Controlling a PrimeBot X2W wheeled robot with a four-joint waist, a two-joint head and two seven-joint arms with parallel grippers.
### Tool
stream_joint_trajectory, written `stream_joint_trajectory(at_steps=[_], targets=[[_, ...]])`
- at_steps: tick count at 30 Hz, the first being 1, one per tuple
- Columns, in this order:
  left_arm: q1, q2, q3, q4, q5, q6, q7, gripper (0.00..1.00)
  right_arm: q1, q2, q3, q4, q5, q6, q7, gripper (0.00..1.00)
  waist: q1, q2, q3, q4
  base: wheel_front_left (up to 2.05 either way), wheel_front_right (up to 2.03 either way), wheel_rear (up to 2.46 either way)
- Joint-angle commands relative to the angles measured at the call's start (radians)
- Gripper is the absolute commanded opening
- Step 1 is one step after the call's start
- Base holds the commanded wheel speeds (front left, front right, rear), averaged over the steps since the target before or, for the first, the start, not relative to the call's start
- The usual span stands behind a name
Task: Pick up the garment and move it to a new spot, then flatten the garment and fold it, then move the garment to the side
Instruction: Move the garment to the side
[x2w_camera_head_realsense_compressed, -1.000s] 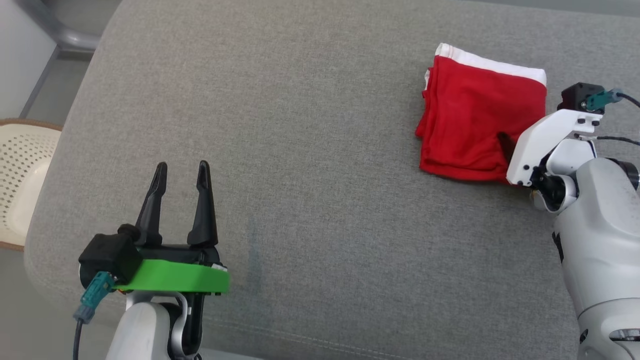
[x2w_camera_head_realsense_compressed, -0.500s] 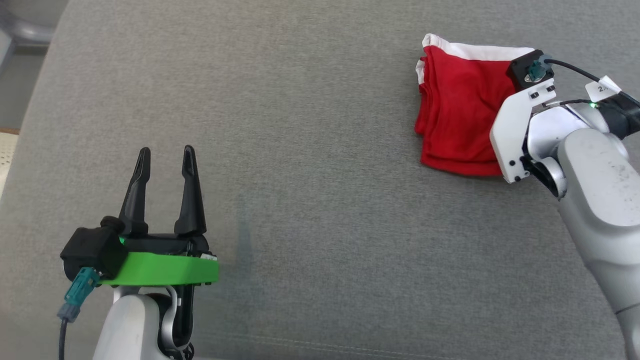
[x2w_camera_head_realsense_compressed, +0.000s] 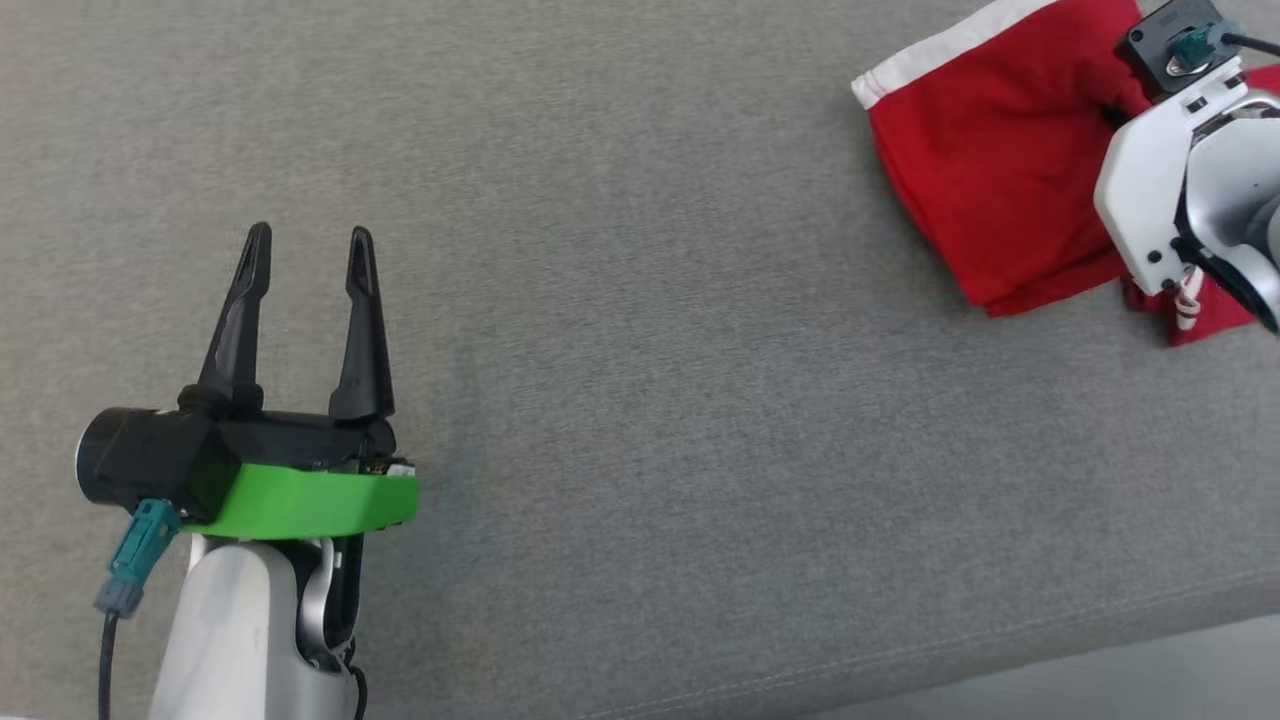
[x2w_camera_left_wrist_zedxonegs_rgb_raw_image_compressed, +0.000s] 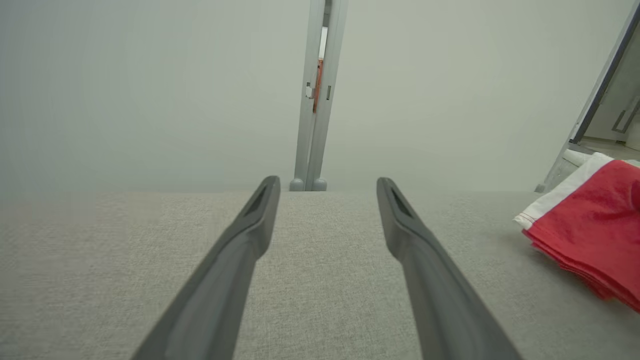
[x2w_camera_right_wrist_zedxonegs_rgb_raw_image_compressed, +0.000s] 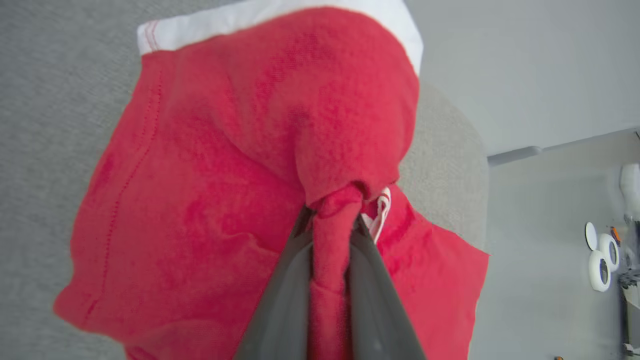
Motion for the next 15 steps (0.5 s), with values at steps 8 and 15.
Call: stream_joint_trajectory(at_steps=[8, 15], targets=[[-0.048, 0.039, -0.053, -0.056, 0.021, -0.009, 0.000, 1.00, -0.021, -0.065, -0.060, 0.132, -0.039, -0.001, -0.142, 0.00, 0.0000, 0.0000, 0.120, -0.171, 0.00, 0.00, 0.00], [-0.061, 0.083, -0.080, -0.087, 0.015, -0.009, 0.000, 1.00, -0.021, -0.041, -0.255, 0.325, -0.134, -0.001, -0.298, 0.00, 0.0000, 0.0000, 0.175, -0.123, 0.00, 0.00, 0.00]])
